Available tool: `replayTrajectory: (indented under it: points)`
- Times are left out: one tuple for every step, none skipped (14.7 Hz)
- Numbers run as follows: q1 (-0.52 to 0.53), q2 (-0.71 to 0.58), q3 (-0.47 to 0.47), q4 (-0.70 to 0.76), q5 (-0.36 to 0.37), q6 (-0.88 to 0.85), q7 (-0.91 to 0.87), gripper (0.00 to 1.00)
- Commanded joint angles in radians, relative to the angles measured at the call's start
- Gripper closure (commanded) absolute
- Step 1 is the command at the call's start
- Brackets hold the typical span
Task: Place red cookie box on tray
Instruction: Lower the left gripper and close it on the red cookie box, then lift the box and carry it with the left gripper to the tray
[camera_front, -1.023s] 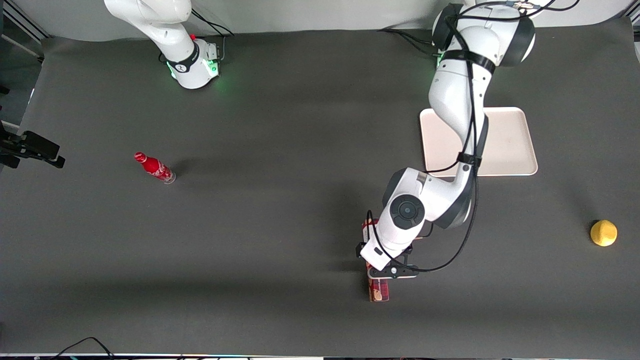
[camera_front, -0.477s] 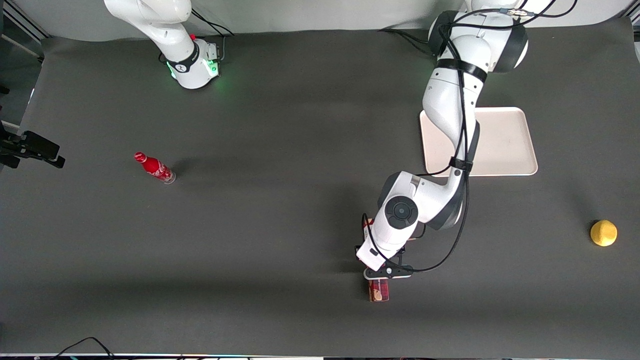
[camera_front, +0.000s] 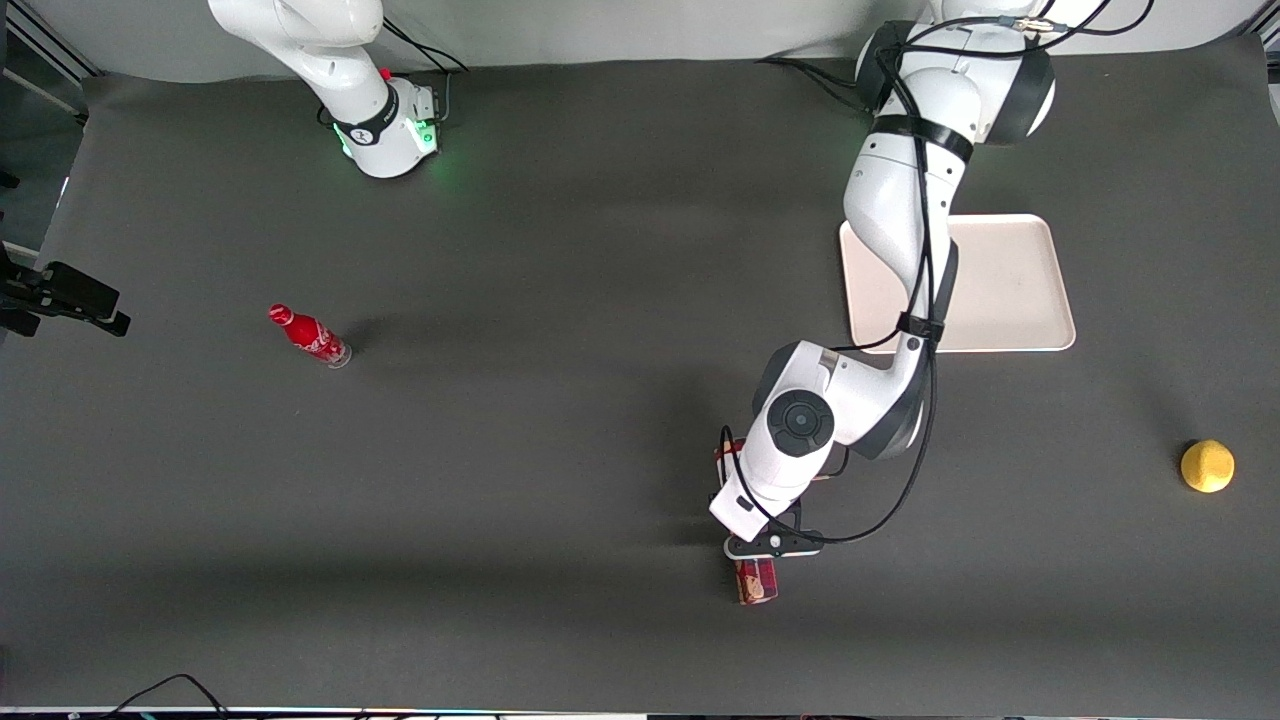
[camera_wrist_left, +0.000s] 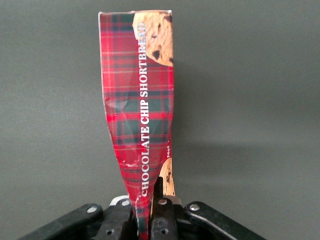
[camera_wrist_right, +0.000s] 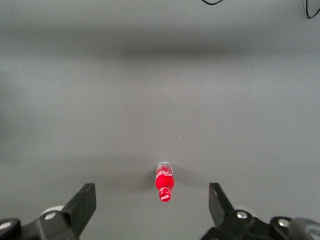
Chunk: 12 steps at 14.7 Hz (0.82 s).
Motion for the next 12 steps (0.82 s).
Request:
replayTrajectory:
  points:
    - [0.005, -0.096, 0.028, 0.012, -0.026, -0.149, 0.013, 1.00]
    - [0.012, -0.140, 0.031, 0.002, -0.023, -0.204, 0.035, 1.00]
    - [0.019, -0.191, 0.033, -0.021, -0.022, -0.266, 0.064, 1.00]
    - [0.036, -0.248, 0.039, -0.058, -0.020, -0.307, 0.081, 1.00]
    - [0.050, -0.309, 0.040, -0.102, -0.010, -0.337, 0.108, 1.00]
    - [0.073, -0.379, 0.048, -0.183, -0.009, -0.347, 0.180, 1.00]
    - [0.093, -0.458, 0.063, -0.283, -0.009, -0.348, 0.264, 1.00]
    - [0.114, -0.527, 0.080, -0.367, -0.009, -0.348, 0.321, 1.00]
    - [0.131, -0.596, 0.094, -0.441, -0.008, -0.351, 0.366, 1.00]
    - [0.153, -0.659, 0.103, -0.513, -0.005, -0.352, 0.407, 1.00]
    - [0.185, -0.720, 0.105, -0.581, 0.013, -0.361, 0.438, 1.00]
    - [0.220, -0.780, 0.105, -0.656, 0.045, -0.363, 0.464, 1.00]
